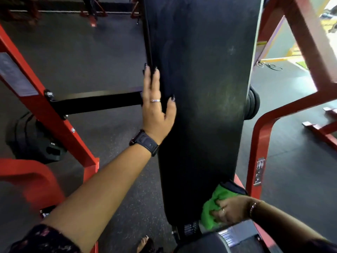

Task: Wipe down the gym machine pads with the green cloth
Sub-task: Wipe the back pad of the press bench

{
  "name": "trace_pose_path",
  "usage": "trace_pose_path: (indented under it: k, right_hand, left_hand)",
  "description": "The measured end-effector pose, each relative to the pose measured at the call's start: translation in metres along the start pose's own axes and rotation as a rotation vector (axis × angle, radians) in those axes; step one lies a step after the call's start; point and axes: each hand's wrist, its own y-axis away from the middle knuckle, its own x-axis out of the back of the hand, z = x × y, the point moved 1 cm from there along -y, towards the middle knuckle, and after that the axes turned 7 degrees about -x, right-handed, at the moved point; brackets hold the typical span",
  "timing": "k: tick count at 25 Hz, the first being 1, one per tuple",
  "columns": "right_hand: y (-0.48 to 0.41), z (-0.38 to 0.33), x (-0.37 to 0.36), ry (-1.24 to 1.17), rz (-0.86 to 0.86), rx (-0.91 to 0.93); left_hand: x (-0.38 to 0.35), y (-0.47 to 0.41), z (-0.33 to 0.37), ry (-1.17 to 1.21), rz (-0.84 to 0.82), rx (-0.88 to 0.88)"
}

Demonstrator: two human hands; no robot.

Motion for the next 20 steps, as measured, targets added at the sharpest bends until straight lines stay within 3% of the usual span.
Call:
trace_pose_path:
  k: [2, 4, 9, 11, 13, 17, 20]
  right_hand:
    - [0.013, 0.027, 0.0, -0.024, 0.097, 0.066]
    - [0.032, 0.05, -0.008, -0.079, 0.315, 0.047]
    - [0.068, 0.122, -0.005, -0.137, 0.524, -0.318]
    - [0.081, 0.158, 0.007, -0.04, 0.597, -0.436]
    - [0.092, 0.199, 0.024, 0.037, 0.64, -0.613]
    - [0.091, 0.278, 0.076, -0.039, 0.829, -1.06]
    - [0.093, 0.338, 0.111, -0.223, 0.95, -1.455]
  left_hand:
    - [0.002, -0.009, 0.0, -0.024, -0.034, -0.046]
    - [0.005, -0.033, -0.001, -0.059, -0.055, -0.095]
    - [0.008, -0.107, 0.002, -0.107, -0.025, -0.157]
    - [0.008, -0.131, 0.003, -0.122, -0.029, -0.158]
    - [0.008, -0.147, 0.004, -0.147, -0.021, -0.141]
    - [0.005, -0.149, 0.006, -0.205, -0.001, -0.141]
    - [0.007, -0.15, 0.007, -0.204, -0.007, -0.118]
